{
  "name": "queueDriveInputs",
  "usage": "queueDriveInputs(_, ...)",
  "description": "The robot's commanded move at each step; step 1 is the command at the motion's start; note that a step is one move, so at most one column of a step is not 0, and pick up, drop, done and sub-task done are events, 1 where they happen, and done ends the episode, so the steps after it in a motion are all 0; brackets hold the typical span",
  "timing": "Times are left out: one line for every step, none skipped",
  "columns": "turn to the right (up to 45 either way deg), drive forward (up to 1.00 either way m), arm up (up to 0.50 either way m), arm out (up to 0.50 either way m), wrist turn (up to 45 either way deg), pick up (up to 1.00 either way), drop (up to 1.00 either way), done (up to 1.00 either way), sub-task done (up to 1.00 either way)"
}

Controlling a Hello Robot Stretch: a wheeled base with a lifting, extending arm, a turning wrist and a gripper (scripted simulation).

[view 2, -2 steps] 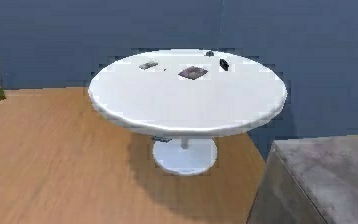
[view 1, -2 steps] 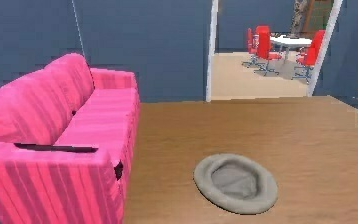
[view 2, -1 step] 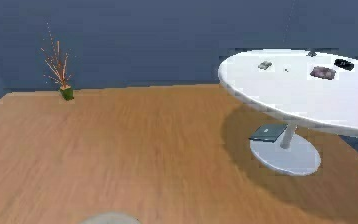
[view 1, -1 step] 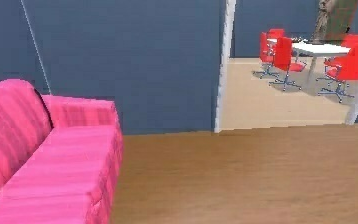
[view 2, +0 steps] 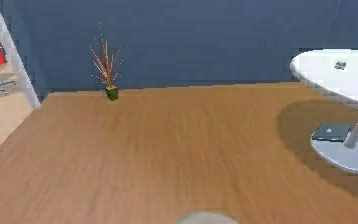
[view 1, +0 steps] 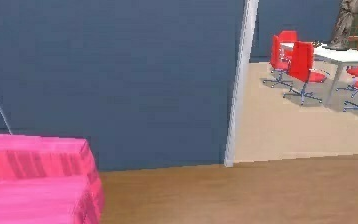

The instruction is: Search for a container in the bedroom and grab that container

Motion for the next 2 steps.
queueDriveInputs(24.0,0.00,0.00,0.00,0.0,0.00,0.00,0.00,0.00)
queueDriveInputs(0.0,1.00,0.00,0.00,0.0,0.00,0.00,0.00,0.00)
